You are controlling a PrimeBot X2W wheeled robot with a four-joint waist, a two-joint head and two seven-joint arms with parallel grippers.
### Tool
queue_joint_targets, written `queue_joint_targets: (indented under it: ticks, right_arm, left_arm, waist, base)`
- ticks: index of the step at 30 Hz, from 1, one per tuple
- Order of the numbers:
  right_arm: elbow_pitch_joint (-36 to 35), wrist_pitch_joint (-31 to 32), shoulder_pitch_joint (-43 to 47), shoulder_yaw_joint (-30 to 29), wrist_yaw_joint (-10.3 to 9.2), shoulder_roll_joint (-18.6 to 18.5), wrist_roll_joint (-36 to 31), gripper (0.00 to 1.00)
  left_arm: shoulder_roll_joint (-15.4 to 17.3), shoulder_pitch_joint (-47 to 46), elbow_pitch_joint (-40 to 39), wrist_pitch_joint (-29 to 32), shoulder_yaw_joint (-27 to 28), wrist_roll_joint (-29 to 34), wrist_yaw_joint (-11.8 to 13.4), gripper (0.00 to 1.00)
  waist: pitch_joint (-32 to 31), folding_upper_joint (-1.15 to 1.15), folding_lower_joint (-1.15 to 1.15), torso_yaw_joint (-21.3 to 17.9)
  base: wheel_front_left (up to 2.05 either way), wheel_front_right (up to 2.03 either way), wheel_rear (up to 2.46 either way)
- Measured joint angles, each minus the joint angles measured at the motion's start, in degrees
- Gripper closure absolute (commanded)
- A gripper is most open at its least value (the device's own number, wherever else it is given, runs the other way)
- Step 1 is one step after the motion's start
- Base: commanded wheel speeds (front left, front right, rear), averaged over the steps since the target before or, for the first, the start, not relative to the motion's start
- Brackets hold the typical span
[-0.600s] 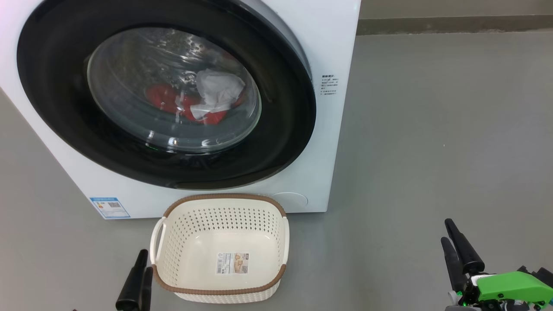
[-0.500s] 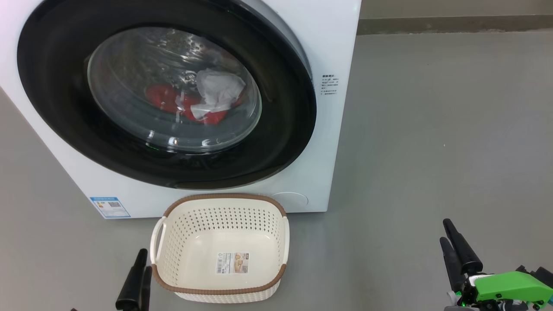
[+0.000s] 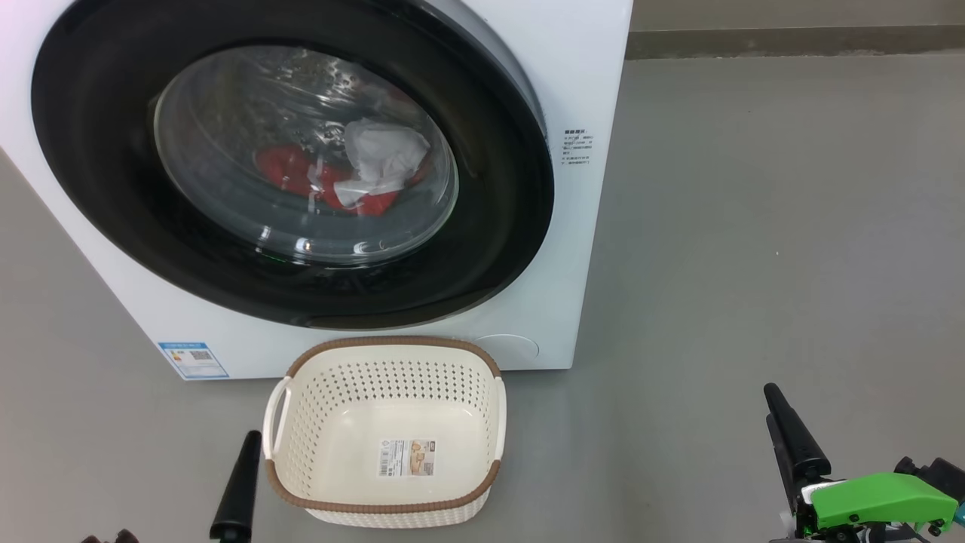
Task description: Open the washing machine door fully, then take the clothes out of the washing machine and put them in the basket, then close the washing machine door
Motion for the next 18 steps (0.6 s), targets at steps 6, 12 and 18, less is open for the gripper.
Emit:
queue_joint_targets:
  ticks: [6, 12, 18]
  right_arm:
    - [-0.02, -1.05, 0.0, 0.49, 0.0, -0.29, -3.96, 0.0]
    - [-0.04, -2.07, -0.01, 1.74, 0.0, -0.49, -6.93, 0.0]
    - [-0.04, -3.09, -0.01, 2.42, 0.01, -1.34, -10.54, 0.0]
  left_arm:
    - [0.04, 0.98, -0.82, -1.19, -0.15, 6.11, 0.0, 0.0]
    - [0.08, 0.99, -1.6, -2.11, -0.13, 11.21, 0.0, 0.0]
    - [0.1, 1.13, -2.18, -3.03, -0.11, 16.68, 0.0, 0.0]
  waist:
    - [0.08, 0.0, 0.0, 0.09]
    - [0.16, 0.0, 0.0, 0.15]
    - [0.22, 0.0, 0.0, 0.23]
  base:
    - [0.0, 0.0, 0.0]
    - [0.0, 0.0, 0.0]
    - [0.0, 0.0, 0.0]
